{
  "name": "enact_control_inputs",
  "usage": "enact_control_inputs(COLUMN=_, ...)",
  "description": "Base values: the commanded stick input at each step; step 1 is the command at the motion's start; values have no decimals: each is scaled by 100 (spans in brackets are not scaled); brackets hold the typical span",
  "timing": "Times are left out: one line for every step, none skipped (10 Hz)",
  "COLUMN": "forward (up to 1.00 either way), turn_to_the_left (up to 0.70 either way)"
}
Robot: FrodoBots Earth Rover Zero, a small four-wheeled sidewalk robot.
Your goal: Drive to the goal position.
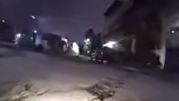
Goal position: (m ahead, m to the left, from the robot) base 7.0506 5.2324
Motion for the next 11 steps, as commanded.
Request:
enact_control_inputs(forward=70, turn_to_the_left=0)
enact_control_inputs(forward=70, turn_to_the_left=27)
enact_control_inputs(forward=70, turn_to_the_left=35)
enact_control_inputs(forward=70, turn_to_the_left=35)
enact_control_inputs(forward=70, turn_to_the_left=35)
enact_control_inputs(forward=70, turn_to_the_left=35)
enact_control_inputs(forward=70, turn_to_the_left=35)
enact_control_inputs(forward=70, turn_to_the_left=35)
enact_control_inputs(forward=70, turn_to_the_left=31)
enact_control_inputs(forward=70, turn_to_the_left=6)
enact_control_inputs(forward=70, turn_to_the_left=0)
